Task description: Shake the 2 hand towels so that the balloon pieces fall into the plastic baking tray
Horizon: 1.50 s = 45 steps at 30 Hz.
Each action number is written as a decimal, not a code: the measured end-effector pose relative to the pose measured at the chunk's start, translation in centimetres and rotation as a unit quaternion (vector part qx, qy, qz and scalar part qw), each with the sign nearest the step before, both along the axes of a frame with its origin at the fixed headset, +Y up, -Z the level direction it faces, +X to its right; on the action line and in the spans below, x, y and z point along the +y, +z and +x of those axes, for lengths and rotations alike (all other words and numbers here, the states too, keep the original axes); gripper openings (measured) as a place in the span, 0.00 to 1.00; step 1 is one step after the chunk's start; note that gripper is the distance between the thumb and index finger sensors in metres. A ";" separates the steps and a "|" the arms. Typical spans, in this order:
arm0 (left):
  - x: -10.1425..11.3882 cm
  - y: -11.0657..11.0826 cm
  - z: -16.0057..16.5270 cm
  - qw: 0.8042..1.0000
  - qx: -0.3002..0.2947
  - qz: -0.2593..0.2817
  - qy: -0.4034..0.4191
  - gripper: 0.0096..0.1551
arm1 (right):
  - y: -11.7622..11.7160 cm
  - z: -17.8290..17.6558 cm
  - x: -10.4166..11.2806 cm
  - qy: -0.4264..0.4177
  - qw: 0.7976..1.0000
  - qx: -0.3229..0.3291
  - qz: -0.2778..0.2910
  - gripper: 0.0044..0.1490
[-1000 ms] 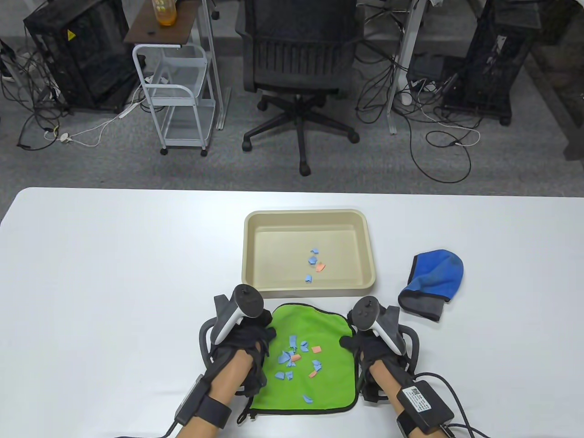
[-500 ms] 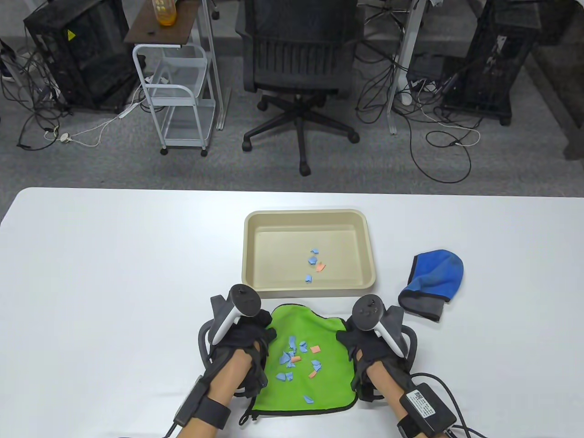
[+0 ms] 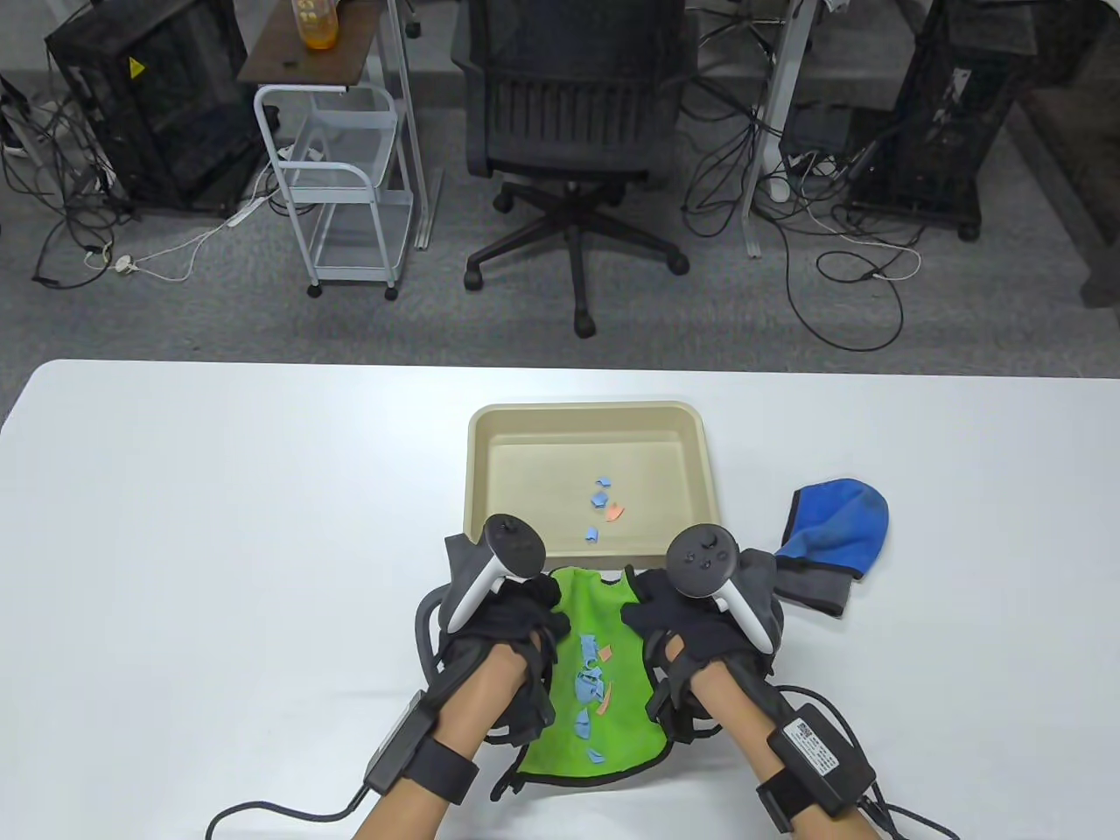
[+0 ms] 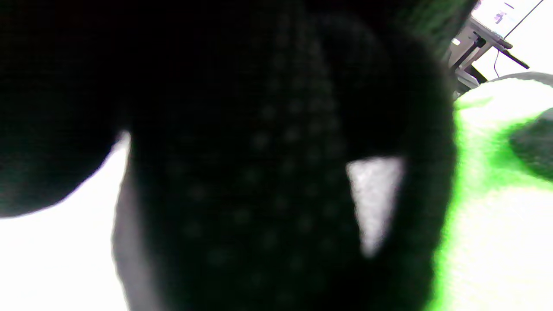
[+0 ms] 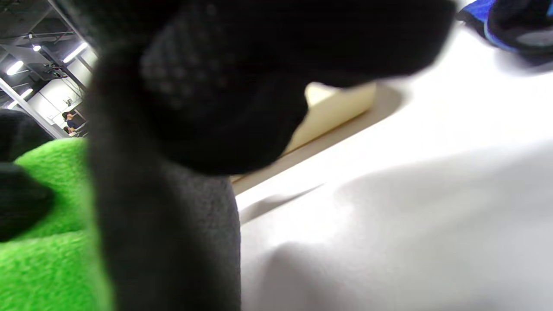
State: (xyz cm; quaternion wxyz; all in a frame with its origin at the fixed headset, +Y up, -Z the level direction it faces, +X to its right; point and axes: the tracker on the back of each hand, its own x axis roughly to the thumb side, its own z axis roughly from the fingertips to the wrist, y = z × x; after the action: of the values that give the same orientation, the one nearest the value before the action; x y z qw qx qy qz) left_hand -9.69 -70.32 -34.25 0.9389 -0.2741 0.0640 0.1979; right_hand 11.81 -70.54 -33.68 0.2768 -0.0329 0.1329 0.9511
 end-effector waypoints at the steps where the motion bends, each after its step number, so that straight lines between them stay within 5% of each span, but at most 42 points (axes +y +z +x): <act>1: 0.5 -0.2 0.1 1.000 0.000 -0.002 -0.003 0.21 | -0.2 0.1 0.4 -0.003 1.000 -0.001 -0.006 0.26; 8: 4.3 -2.6 0.2 1.000 0.009 -0.012 -0.006 0.21 | -2.7 1.3 3.5 -0.045 0.998 -0.009 -0.034 0.26; 17: 8.6 -9.3 -0.4 0.997 0.059 -0.022 0.051 0.21 | -8.7 2.5 7.0 -0.105 0.992 -0.054 -0.034 0.26; 26: 11.3 -15.0 -1.2 0.970 0.111 0.083 0.198 0.22 | -13.2 3.3 8.9 -0.222 0.963 -0.125 0.093 0.26; 32: 9.7 -15.5 -1.6 0.948 0.124 0.177 0.233 0.21 | -13.6 3.1 8.3 -0.237 0.942 -0.122 0.203 0.26; 37: 6.3 -14.9 -2.2 0.935 0.141 0.242 0.219 0.20 | -12.8 3.3 5.2 -0.214 0.925 -0.133 0.283 0.26; 41: 2.7 -14.3 -2.3 0.938 0.151 0.236 0.204 0.20 | -11.9 3.2 0.7 -0.183 0.932 -0.123 0.289 0.25; 45: 1.7 -13.7 -2.2 0.940 0.142 0.218 0.222 0.20 | -11.3 3.3 -0.7 -0.206 0.927 -0.128 0.287 0.25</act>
State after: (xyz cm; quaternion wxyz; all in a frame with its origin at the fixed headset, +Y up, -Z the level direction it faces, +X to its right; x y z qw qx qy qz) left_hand -11.93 -68.59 -47.99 0.8889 -0.0387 0.0897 0.4475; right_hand 15.11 -71.21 -45.01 0.4789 -0.0458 -0.1781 0.8584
